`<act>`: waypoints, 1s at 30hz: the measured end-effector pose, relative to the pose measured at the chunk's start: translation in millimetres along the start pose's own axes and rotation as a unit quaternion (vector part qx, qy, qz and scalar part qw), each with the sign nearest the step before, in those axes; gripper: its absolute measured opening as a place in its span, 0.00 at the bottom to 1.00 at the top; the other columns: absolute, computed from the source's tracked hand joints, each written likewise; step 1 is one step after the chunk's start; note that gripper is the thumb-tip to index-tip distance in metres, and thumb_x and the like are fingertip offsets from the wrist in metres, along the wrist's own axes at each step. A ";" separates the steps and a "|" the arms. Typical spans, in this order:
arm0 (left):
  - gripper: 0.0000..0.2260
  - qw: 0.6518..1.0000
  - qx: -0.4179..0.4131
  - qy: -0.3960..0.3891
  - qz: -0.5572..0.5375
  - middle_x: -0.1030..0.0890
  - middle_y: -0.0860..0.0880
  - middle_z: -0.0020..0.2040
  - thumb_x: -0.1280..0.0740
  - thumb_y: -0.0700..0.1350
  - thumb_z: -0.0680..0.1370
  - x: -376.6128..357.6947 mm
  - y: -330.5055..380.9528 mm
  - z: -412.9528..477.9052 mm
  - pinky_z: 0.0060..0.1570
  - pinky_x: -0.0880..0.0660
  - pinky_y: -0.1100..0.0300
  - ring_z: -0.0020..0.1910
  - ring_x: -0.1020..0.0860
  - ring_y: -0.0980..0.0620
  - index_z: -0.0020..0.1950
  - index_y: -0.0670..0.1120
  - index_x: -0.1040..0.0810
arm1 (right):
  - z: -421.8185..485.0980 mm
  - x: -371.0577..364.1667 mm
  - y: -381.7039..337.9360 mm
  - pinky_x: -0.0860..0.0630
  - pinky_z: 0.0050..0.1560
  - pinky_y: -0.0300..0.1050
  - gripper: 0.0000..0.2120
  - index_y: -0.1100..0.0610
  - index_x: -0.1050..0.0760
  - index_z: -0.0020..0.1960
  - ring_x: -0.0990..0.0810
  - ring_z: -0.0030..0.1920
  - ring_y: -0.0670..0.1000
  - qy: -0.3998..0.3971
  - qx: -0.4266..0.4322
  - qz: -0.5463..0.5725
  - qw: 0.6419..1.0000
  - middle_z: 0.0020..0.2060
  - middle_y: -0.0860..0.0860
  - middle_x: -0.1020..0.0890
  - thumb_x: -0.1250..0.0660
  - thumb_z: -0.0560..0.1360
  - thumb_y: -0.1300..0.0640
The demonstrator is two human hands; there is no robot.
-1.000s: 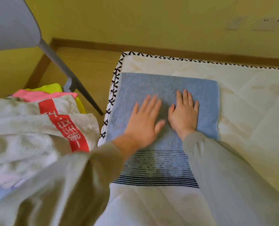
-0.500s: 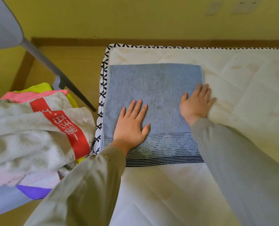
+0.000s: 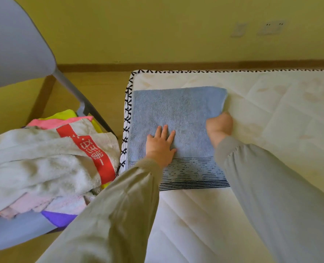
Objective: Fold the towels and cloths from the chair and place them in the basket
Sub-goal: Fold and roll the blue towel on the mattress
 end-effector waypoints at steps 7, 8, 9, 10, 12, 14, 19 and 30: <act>0.25 0.986 -0.016 0.035 -0.163 0.58 0.50 0.79 0.51 0.51 0.83 -24.2 -13.2 -74.5 0.74 0.58 0.52 0.77 0.58 0.49 0.79 0.51 0.56 | -62.6 14.4 -52.7 0.42 0.27 0.38 0.09 0.59 0.34 0.43 0.39 0.29 0.47 -0.099 0.082 0.134 0.983 0.33 0.49 0.33 0.43 0.70 0.72; 0.25 0.983 -0.007 0.034 -0.182 0.56 0.49 0.79 0.49 0.50 0.83 -19.0 -20.6 -76.1 0.75 0.56 0.52 0.77 0.55 0.49 0.79 0.51 0.53 | -68.2 18.9 -63.0 0.41 0.27 0.38 0.08 0.60 0.32 0.45 0.37 0.30 0.48 -0.112 0.102 0.139 0.979 0.34 0.50 0.32 0.43 0.71 0.71; 0.25 0.979 0.006 0.037 -0.200 0.54 0.49 0.79 0.47 0.49 0.83 -8.2 -28.0 -77.0 0.75 0.52 0.51 0.77 0.52 0.47 0.78 0.50 0.51 | -74.9 24.8 -75.0 0.38 0.29 0.39 0.07 0.60 0.30 0.47 0.35 0.32 0.49 -0.127 0.121 0.147 0.973 0.35 0.51 0.30 0.41 0.72 0.70; 0.25 0.975 0.020 0.041 -0.219 0.53 0.48 0.79 0.46 0.48 0.82 5.1 -34.8 -76.3 0.74 0.48 0.50 0.77 0.48 0.46 0.78 0.49 0.49 | -79.7 28.9 -86.1 0.36 0.30 0.38 0.06 0.59 0.28 0.47 0.33 0.34 0.49 -0.144 0.134 0.159 0.968 0.36 0.51 0.29 0.40 0.74 0.68; 0.26 0.965 0.041 0.070 -0.248 0.51 0.47 0.79 0.45 0.48 0.82 37.4 -47.3 -76.9 0.73 0.42 0.49 0.75 0.43 0.44 0.78 0.49 0.49 | -90.4 38.8 -107.0 0.39 0.25 0.32 0.10 0.55 0.31 0.38 0.35 0.31 0.47 -0.179 0.158 0.182 0.954 0.33 0.49 0.31 0.41 0.76 0.66; 0.26 0.955 0.055 0.112 -0.267 0.50 0.47 0.79 0.44 0.48 0.82 73.3 -58.8 -79.9 0.71 0.40 0.50 0.75 0.42 0.44 0.78 0.49 0.49 | -100.3 48.0 -123.5 0.43 0.23 0.35 0.14 0.55 0.36 0.34 0.39 0.29 0.48 -0.213 0.180 0.185 0.942 0.29 0.50 0.35 0.42 0.75 0.66; 0.28 0.913 0.063 0.233 -0.328 0.47 0.46 0.78 0.40 0.44 0.80 156.1 -88.5 -102.2 0.70 0.42 0.54 0.76 0.45 0.47 0.78 0.46 0.47 | -129.3 82.8 -164.8 0.37 0.36 0.43 0.06 0.64 0.23 0.45 0.32 0.35 0.50 -0.293 0.277 0.155 0.902 0.35 0.52 0.27 0.39 0.74 0.66; 0.33 0.857 0.046 0.245 -0.450 0.36 0.48 0.74 0.36 0.32 0.73 278.2 -122.3 -206.6 0.60 0.38 0.67 0.72 0.36 0.50 0.76 0.50 0.40 | -211.4 153.4 -230.6 0.29 0.48 0.25 0.12 0.61 0.18 0.50 0.22 0.47 0.43 -0.351 0.457 0.088 0.813 0.45 0.52 0.17 0.37 0.74 0.71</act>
Point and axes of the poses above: each hand's wrist, its own z-axis towards the middle knuckle, its own x-axis out of the back of the hand, y = z × x, the point moved 2 cm from there along z, towards the middle knuckle
